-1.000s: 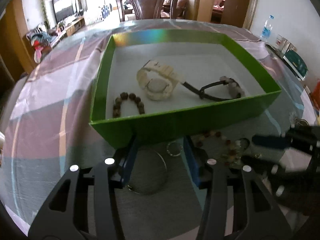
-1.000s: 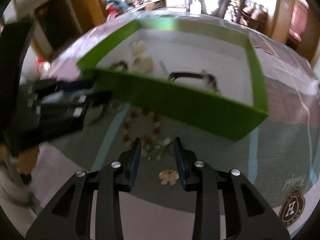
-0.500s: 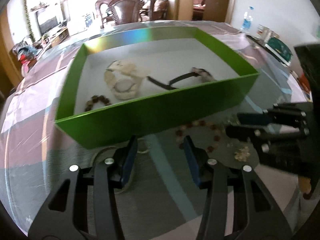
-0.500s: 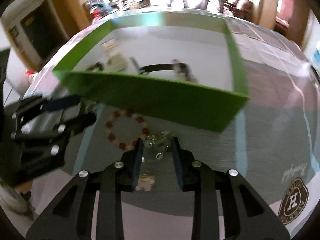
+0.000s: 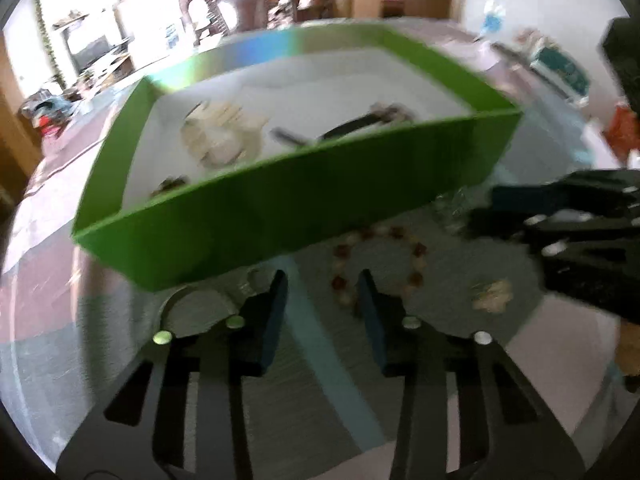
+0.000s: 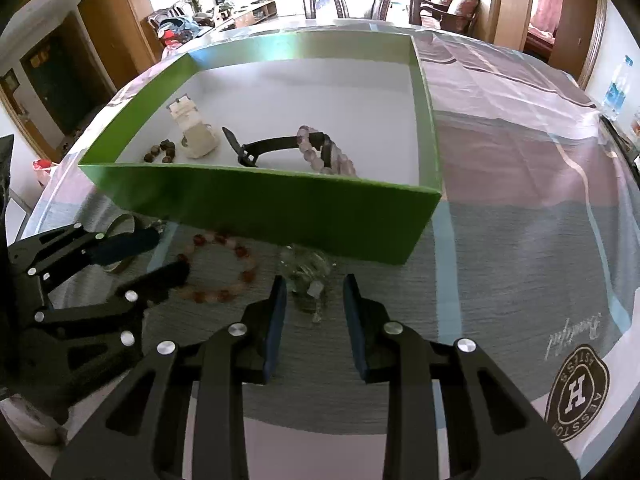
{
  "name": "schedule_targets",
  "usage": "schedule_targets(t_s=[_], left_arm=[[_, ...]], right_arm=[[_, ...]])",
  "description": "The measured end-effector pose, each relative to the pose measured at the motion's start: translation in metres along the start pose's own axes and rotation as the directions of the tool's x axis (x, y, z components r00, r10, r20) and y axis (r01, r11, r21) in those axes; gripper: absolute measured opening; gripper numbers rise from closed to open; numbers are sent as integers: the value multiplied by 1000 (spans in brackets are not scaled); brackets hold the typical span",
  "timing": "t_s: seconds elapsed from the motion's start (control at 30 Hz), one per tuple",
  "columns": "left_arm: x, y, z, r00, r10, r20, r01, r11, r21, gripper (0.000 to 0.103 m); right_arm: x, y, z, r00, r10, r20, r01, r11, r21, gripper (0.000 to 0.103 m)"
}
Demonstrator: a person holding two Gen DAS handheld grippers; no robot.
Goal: Organize jewelry
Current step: 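Drop both bracelets into the green box and open both tools, then close the left tool on the red bead bracelet while the right tool grasps the green charm bracelet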
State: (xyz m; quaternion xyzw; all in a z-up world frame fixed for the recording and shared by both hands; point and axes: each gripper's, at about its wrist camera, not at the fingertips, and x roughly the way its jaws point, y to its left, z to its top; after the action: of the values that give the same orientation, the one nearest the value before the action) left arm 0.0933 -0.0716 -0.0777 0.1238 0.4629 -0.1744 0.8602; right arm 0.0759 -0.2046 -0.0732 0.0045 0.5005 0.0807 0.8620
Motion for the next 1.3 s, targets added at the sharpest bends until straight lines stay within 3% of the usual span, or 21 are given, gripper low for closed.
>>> schedule_targets(t_s=[0.13,0.47,0.63,0.77,1.0,1.17,1.23,1.3], left_arm=[[2,14,2,1000,-9,-9,9,998,-58,38],[2,14,0,1000,-7,-3,7,999,-52,44],[1,15,-2,1000,-11,-2,11,999,-49,46],[0,14,-3,1000,-7,-2,7,999,-47,46],[-2,15,-5,1000,-8,2,8,999,-45,18],[-3,19,-5,1000,-24,-7,24,997,-72,18],[-3,19,-6,1000,-29,-7,29,997,-72,23],[-3,18,-7,1000,-22,-5,22,998,-63,24]], right_arm=[[0,-3,1,1000,-12,2,11,1000,13,33],[6,10,1,994,24,104,-24,1000,-1,35],[13,16,0,998,18,55,-15,998,-55,19],[2,11,0,997,29,70,-25,998,-58,7],[-4,-14,5,996,12,85,-15,999,41,6],[-4,-27,7,997,9,75,-16,996,92,6],[-4,-29,7,998,14,69,-21,994,104,7],[-4,-32,7,998,9,63,-17,993,117,19]])
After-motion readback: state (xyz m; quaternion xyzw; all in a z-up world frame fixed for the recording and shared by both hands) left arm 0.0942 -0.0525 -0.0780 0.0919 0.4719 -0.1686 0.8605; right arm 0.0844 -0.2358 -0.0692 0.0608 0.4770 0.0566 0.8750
